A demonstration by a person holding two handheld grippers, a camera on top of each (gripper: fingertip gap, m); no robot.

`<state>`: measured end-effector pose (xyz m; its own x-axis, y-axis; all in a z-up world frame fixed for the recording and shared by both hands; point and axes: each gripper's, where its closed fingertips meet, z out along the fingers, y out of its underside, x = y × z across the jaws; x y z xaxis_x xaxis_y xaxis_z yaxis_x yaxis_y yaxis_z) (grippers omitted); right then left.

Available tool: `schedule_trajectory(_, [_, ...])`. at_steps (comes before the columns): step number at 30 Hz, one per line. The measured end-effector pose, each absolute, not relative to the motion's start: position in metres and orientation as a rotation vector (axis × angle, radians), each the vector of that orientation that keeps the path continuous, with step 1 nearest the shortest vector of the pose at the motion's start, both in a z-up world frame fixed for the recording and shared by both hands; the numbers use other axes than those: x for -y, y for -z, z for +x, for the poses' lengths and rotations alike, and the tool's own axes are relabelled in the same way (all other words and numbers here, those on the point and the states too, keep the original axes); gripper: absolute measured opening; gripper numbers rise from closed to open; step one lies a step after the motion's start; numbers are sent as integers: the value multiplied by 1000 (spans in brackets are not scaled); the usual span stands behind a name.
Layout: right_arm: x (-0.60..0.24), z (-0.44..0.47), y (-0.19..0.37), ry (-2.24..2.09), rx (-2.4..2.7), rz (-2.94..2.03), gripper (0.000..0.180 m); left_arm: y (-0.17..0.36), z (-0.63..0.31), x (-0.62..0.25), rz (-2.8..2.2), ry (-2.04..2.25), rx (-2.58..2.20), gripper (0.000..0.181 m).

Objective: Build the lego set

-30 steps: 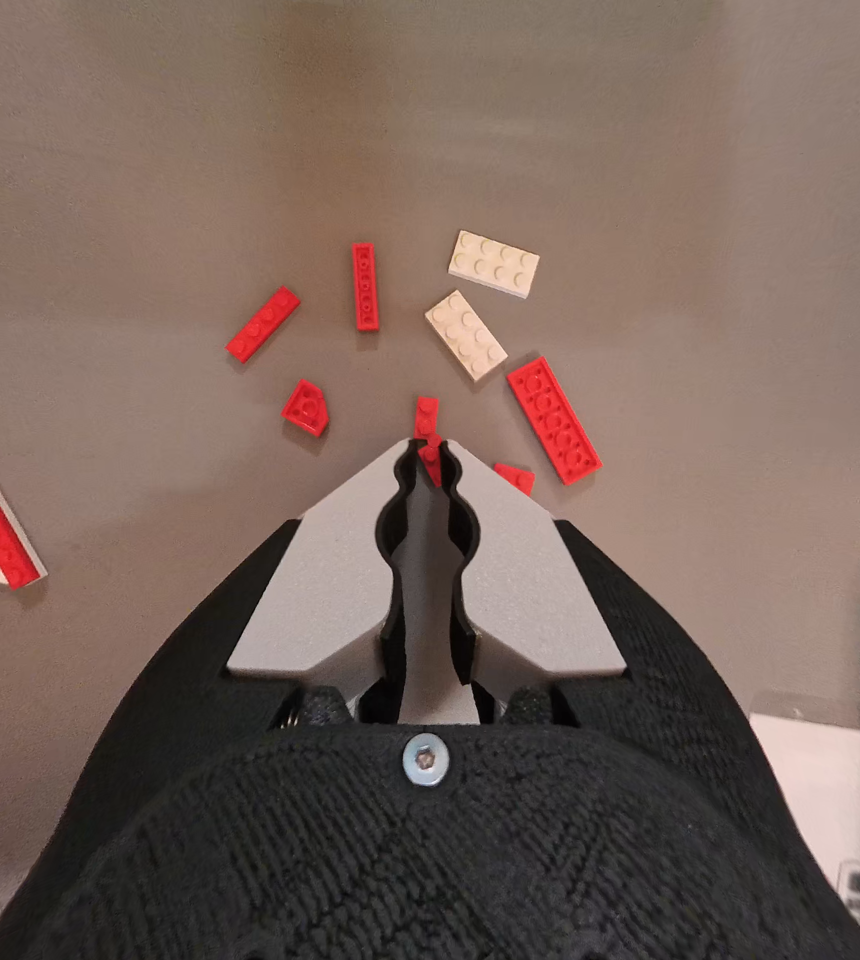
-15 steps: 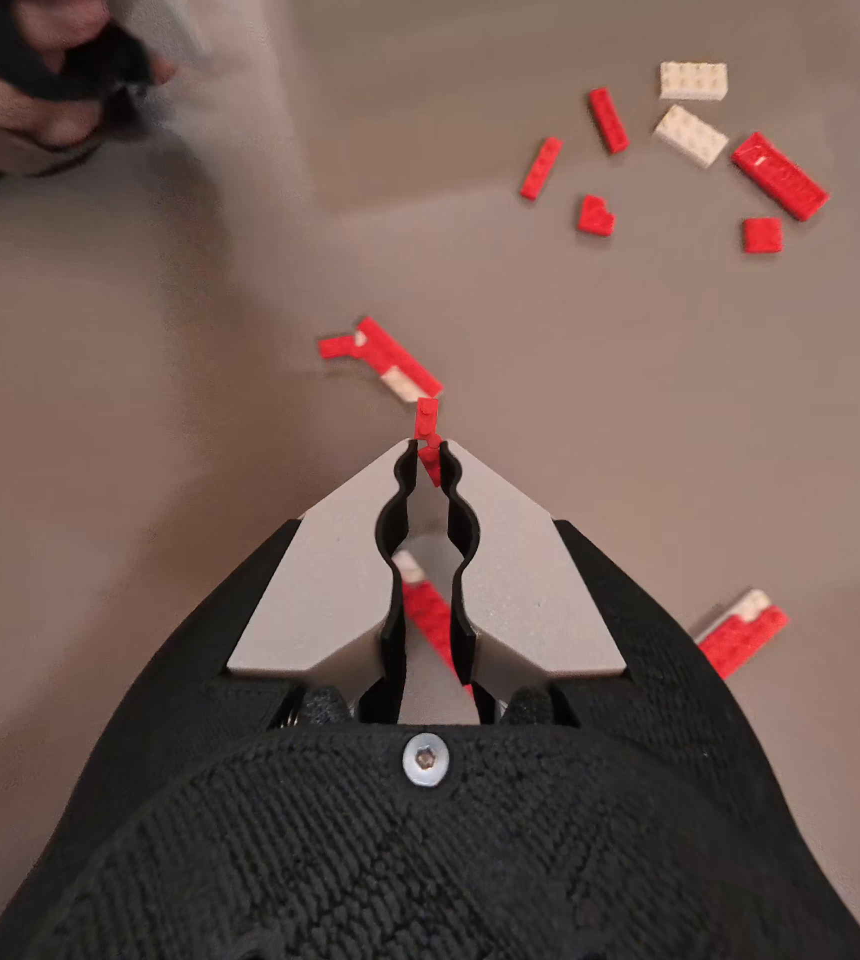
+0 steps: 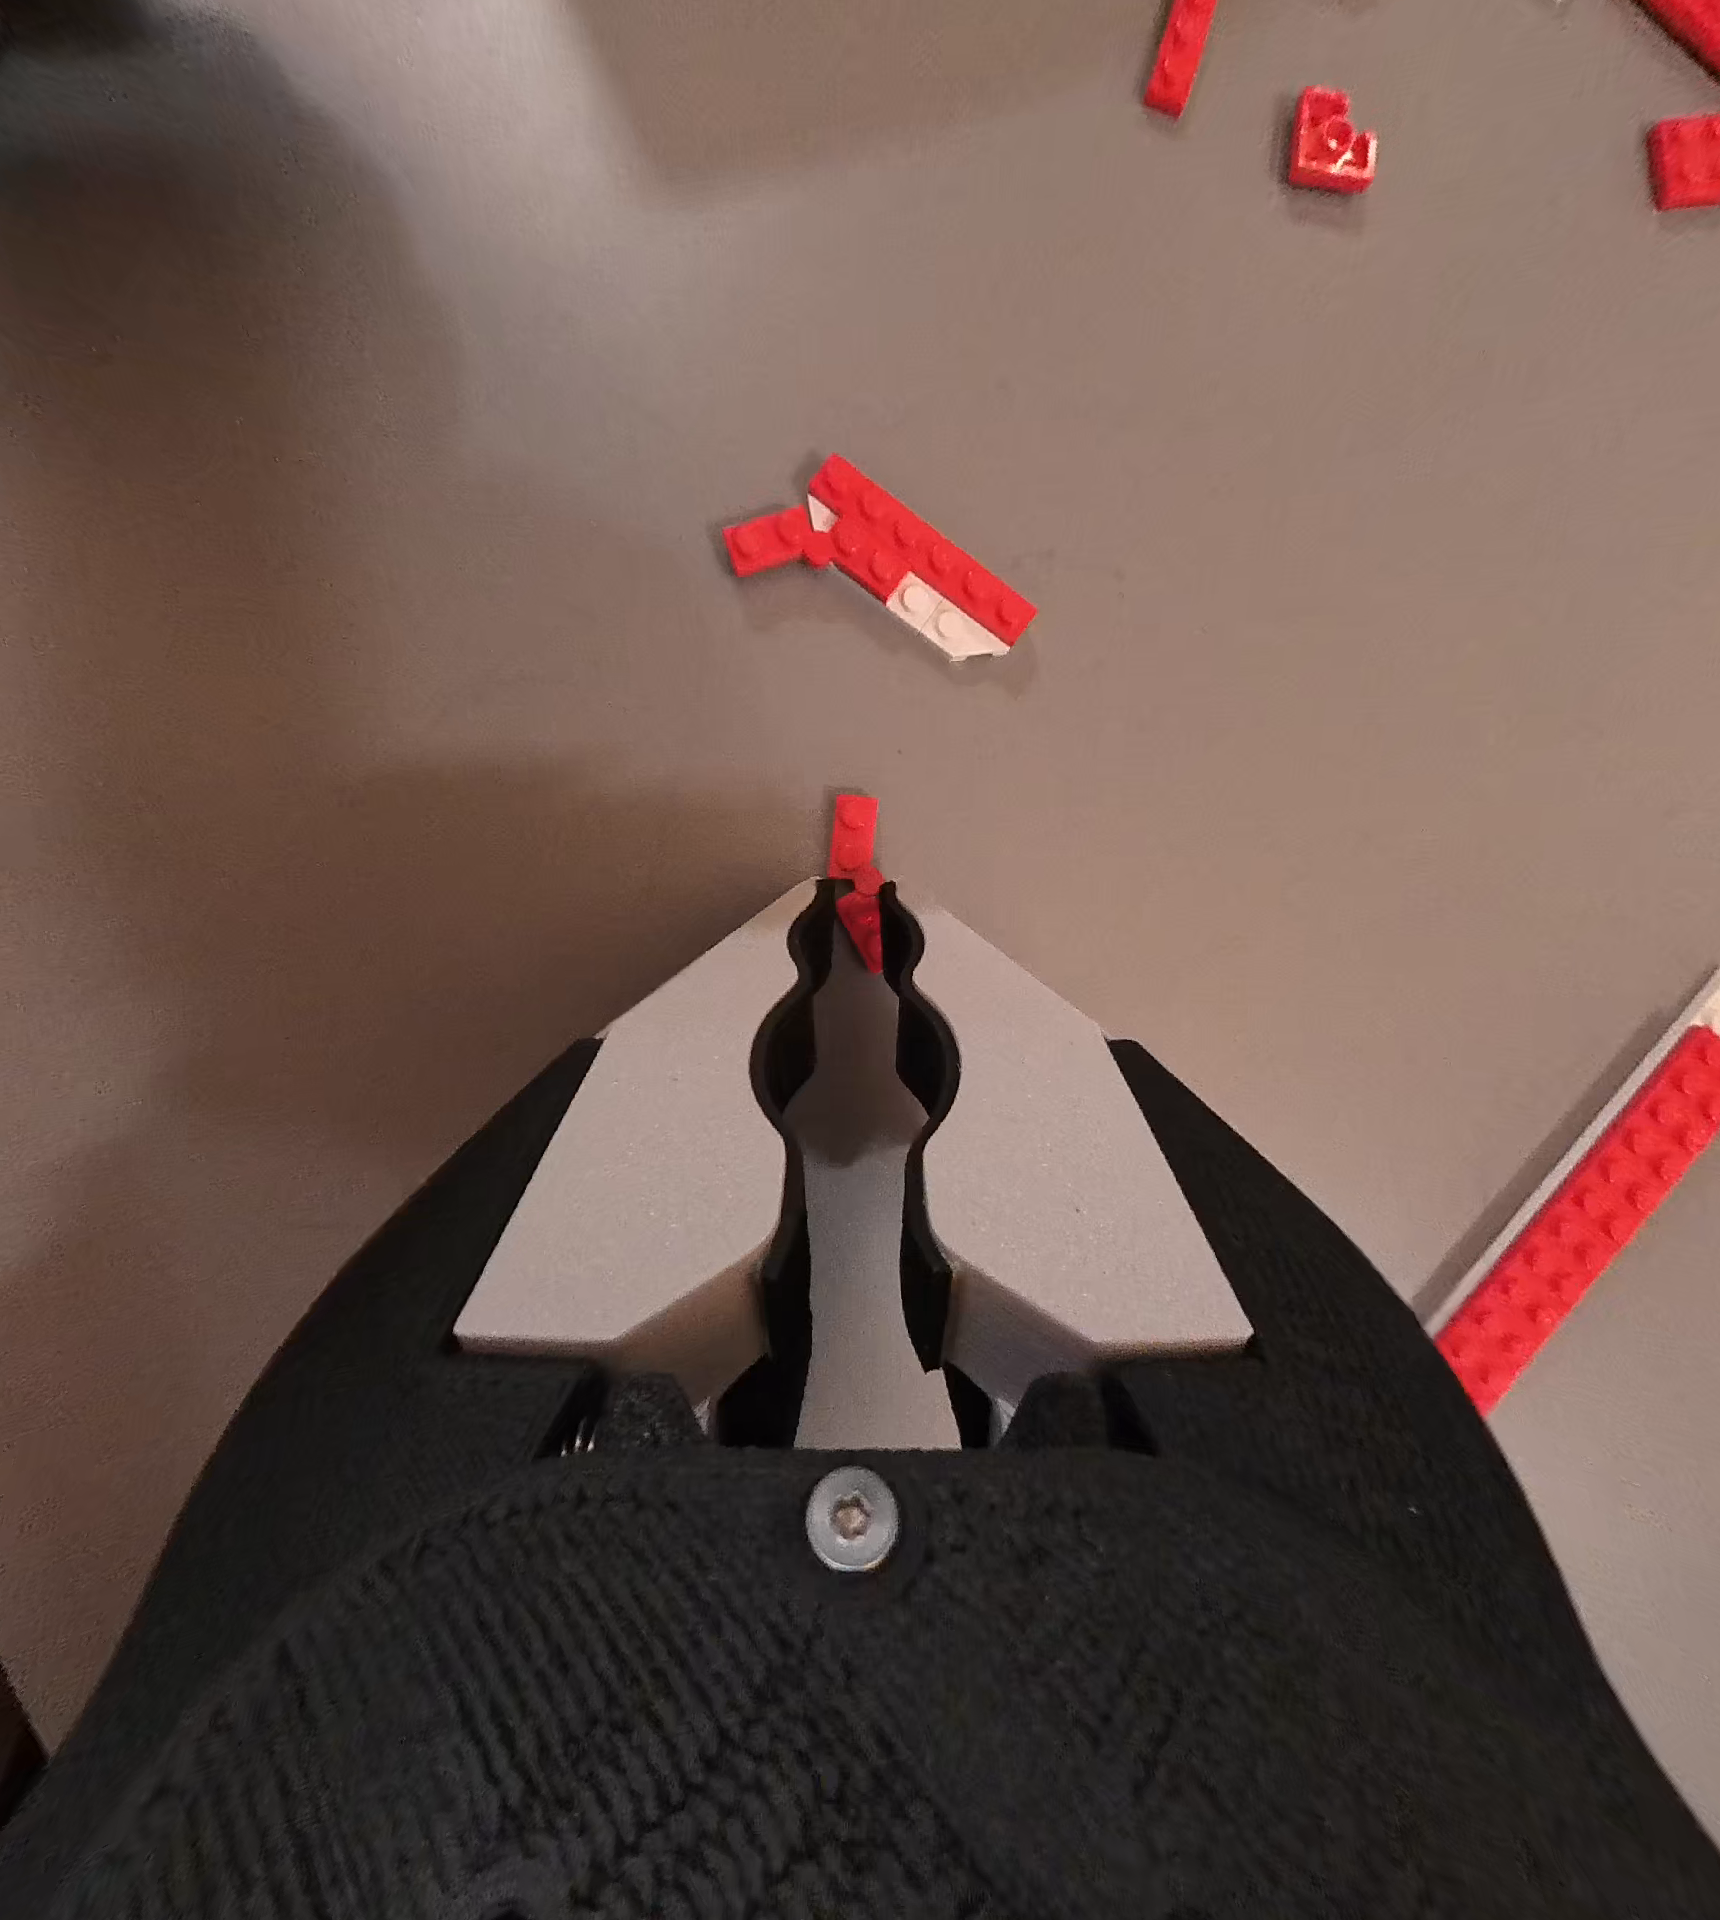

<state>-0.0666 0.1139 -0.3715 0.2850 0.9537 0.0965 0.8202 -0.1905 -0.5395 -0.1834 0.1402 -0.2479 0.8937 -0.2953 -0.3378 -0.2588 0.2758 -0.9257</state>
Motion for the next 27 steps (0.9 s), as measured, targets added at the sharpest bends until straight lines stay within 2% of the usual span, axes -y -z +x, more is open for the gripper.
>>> schedule_trajectory(3, [-114,-67,372,-414,1537,-2091,7,249,-182,-140,-1314,48,-500,26])
schedule_trajectory(9, [-107,-70,360,-599,1411,-2056,27,251,-181,-140,-1317,38,-516,26])
schedule_trajectory(12, [-103,-68,360,-652,1396,-2051,30,252,-180,-141,-1322,33,-525,26])
schedule_trajectory(27, [-76,-71,368,-740,1447,-2050,27,258,-175,-142,-1336,27,-559,24])
